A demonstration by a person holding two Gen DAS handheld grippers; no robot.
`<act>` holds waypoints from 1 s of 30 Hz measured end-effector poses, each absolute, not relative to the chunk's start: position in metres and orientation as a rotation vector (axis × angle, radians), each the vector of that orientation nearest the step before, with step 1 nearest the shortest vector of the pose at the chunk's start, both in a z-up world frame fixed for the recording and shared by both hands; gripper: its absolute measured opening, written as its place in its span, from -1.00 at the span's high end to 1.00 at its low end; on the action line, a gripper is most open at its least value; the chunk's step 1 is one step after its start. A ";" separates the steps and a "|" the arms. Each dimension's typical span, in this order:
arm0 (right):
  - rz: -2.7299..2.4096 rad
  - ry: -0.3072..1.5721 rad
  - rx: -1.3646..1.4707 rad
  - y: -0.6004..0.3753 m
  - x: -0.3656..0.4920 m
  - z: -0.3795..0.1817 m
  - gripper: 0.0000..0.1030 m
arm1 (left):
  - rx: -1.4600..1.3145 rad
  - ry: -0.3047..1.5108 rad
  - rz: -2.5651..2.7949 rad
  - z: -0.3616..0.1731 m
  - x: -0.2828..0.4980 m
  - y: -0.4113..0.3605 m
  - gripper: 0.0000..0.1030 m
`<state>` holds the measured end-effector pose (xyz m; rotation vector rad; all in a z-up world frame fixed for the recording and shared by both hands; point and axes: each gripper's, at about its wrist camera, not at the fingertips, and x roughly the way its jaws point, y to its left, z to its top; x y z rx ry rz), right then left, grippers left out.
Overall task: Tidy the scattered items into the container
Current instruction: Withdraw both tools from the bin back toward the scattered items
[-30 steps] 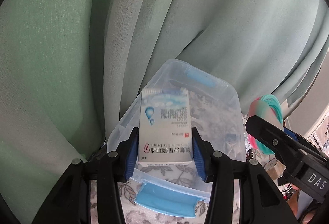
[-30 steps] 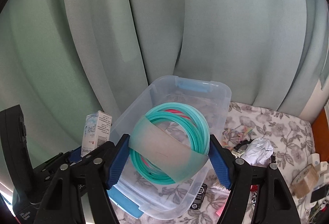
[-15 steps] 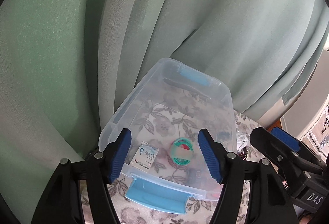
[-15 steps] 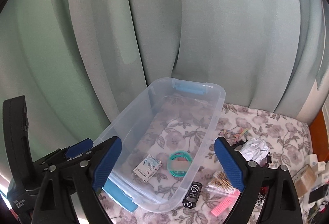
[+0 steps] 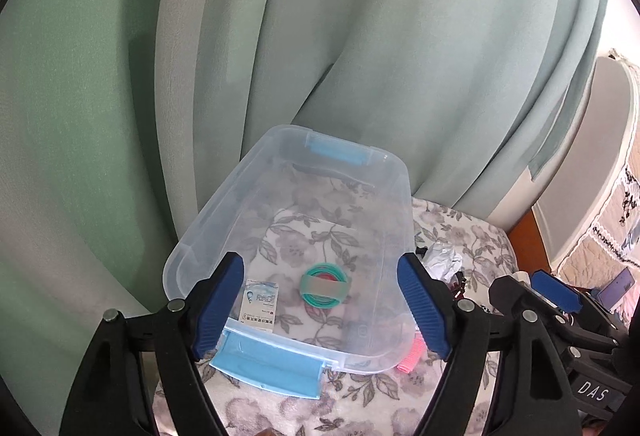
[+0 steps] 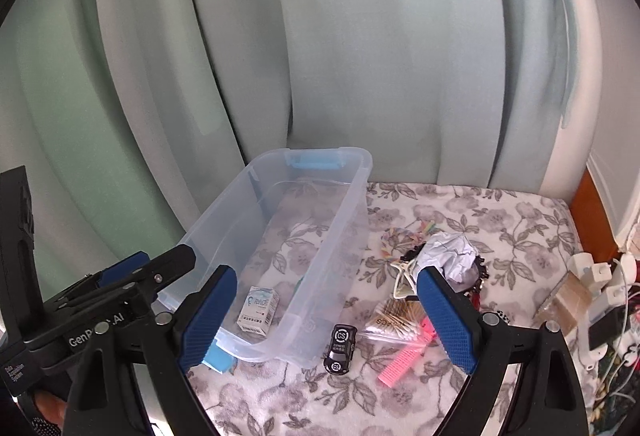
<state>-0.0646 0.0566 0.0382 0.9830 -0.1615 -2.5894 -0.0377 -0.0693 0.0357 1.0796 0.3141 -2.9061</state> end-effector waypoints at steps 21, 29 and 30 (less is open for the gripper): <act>-2.714 -0.437 0.965 0.183 -0.036 0.020 -0.82 | 1.081 0.010 -3.040 0.046 -0.031 0.051 -0.80; -2.732 -0.491 1.023 0.215 -0.033 0.000 -0.82 | 1.170 0.005 -3.037 0.024 -0.037 0.078 -0.91; -2.732 -0.500 1.033 0.218 -0.033 -0.004 -0.82 | 1.183 0.015 -3.036 0.020 -0.037 0.079 -0.94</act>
